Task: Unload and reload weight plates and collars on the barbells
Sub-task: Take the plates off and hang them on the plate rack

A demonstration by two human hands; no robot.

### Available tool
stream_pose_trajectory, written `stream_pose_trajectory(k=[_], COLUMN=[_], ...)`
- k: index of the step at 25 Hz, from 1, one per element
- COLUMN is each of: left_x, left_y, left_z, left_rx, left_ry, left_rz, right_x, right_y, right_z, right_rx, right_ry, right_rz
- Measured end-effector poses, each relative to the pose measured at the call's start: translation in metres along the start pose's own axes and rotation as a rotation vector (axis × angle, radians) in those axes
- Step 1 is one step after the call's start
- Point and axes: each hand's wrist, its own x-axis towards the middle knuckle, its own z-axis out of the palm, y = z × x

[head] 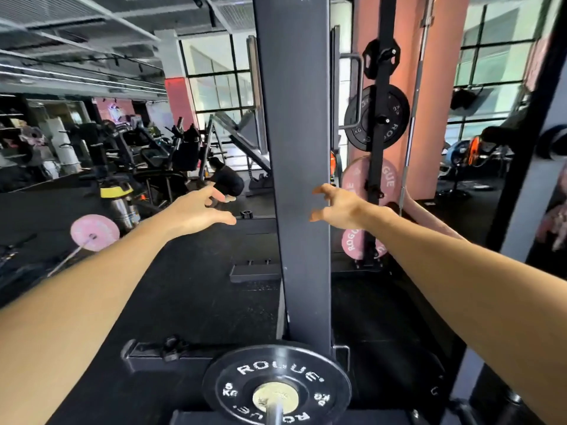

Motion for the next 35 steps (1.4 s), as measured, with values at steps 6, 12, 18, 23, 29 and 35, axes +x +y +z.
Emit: stream_pose_trajectory(k=[6, 12, 18, 23, 29, 35], left_x=[-0.052, -0.113, -0.175, -0.211, -0.188, -0.141], left_y=[-0.095, -0.188, -0.274, -0.341, -0.365, -0.349], left_z=[0.100, 0.209, 0.334, 0.417, 0.455, 0.476], left_rx=[-0.054, -0.098, -0.112, -0.101, -0.168, -0.167], left_ry=[-0.123, -0.141, -0.125, -0.120, -0.094, -0.056], left_rz=[-0.042, -0.050, -0.026, 0.002, 0.032, 0.155], right_x=[-0.066, -0.122, -0.172, -0.206, -0.207, -0.154], right_y=[0.064, 0.132, 0.213, 0.256, 0.273, 0.262], right_z=[0.111, 0.232, 0.365, 0.459, 0.501, 0.502], right_rx=[-0.052, -0.105, -0.089, -0.031, 0.020, -0.045], right_ry=[-0.036, 0.008, 0.028, 0.029, 0.065, 0.126], right_rz=[0.083, 0.112, 0.130, 0.121, 0.144, 0.140])
